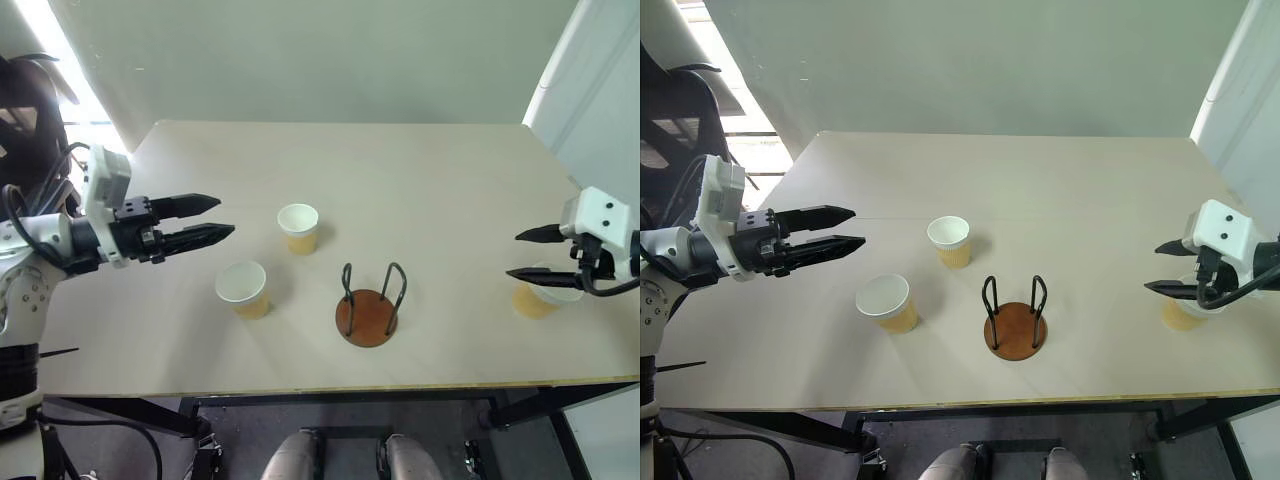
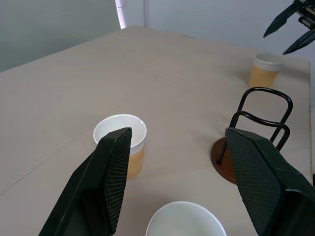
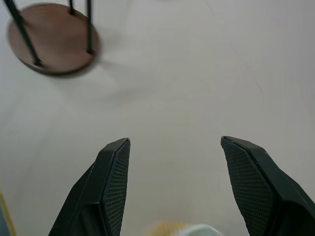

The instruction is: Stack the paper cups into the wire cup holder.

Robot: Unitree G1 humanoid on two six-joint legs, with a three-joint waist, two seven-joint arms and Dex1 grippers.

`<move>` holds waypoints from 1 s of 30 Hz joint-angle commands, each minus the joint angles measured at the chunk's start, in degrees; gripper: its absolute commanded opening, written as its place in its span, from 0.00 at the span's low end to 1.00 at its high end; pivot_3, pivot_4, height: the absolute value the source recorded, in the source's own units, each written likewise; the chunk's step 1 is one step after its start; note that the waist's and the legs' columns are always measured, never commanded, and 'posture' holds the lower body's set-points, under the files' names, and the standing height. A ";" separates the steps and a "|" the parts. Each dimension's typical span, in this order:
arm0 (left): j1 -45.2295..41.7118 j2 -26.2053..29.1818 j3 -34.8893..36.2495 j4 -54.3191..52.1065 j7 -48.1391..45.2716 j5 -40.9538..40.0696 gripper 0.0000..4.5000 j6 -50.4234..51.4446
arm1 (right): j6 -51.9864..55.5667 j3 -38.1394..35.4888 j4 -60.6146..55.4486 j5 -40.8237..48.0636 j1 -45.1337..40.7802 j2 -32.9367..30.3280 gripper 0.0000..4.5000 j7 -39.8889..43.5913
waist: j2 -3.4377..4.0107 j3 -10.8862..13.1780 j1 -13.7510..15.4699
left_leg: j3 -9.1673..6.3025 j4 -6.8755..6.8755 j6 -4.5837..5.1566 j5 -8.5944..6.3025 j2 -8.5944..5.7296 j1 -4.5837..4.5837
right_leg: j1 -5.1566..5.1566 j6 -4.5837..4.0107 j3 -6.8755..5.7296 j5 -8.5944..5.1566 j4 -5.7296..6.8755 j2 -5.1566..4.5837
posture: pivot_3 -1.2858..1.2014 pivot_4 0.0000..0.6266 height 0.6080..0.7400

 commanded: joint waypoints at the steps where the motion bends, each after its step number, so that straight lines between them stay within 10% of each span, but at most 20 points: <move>1: -0.39 0.26 1.09 -0.40 -0.32 0.21 0.72 -0.91 | -3.97 -3.61 1.24 -1.58 -1.88 -2.10 0.67 0.30 | 0.00 0.00 0.00 | 0.00 0.00 0.00 0.00 0.00 0.00 | 0.00 0.02 0.00 -0.01 0.00 0.00 | 0.52 0.24 1.00; 30: -5.39 -2.00 -2.48 3.91 -1.95 2.77 0.72 -2.67 | -1.26 -8.27 9.51 -4.83 3.63 -7.66 0.67 2.88 | -0.01 0.01 0.17 | 0.02 0.06 0.07 -0.02 -0.01 0.02 | 0.16 0.39 0.00 -0.08 0.01 -0.02 | 0.52 0.24 1.00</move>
